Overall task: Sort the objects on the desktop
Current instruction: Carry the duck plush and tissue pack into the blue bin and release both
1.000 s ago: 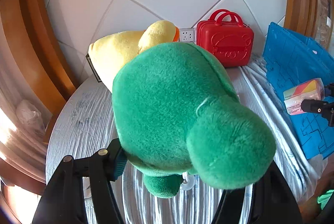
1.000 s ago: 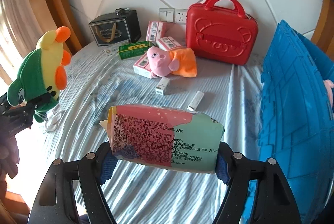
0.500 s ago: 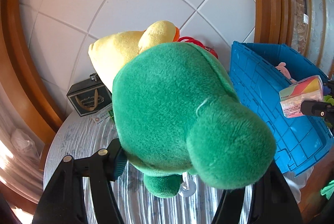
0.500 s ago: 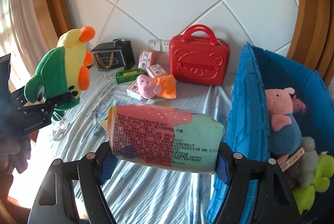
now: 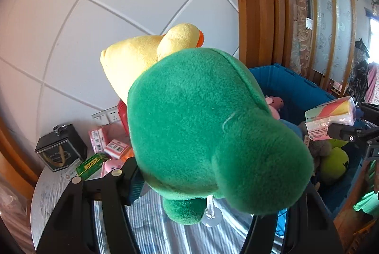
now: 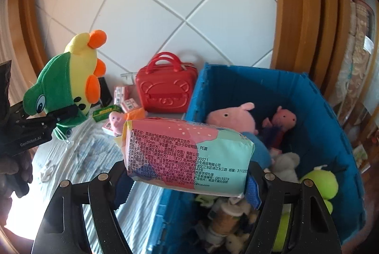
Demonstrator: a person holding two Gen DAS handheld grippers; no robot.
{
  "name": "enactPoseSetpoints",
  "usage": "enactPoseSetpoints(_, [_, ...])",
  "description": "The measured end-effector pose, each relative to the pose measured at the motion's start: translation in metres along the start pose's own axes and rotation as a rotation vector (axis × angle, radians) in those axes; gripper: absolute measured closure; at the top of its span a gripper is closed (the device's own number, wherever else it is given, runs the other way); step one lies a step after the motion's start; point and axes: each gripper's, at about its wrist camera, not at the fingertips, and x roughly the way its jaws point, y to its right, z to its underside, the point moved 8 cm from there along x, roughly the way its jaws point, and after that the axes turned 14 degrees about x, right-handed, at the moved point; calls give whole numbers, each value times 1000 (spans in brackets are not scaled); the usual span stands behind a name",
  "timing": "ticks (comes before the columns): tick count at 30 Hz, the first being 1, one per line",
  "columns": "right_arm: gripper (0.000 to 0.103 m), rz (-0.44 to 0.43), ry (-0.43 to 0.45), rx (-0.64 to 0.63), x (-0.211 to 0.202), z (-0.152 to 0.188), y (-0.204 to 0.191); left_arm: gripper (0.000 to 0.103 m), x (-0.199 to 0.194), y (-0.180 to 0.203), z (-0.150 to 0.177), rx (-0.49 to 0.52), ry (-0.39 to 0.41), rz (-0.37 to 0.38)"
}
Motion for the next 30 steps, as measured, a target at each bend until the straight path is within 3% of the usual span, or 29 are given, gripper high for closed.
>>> enactPoseSetpoints(13, [27,83,40,120,1,-39,110,40,68,106,-114,184,39,146])
enactPoseSetpoints(23, [27,129,37,168,24,-61,156,39,115,148,-173,242,51,204])
enactPoseSetpoints(26, [26,133,37,170,30,-69,161,25,128,152,-186,224,50,210])
enactPoseSetpoints(27, [25,132,32,165,32,-71,162,19,133,153,-189,220,42,206])
enactPoseSetpoints(30, [1,161,31,161,40,-78,167,19,145,149,-184,220,7,168])
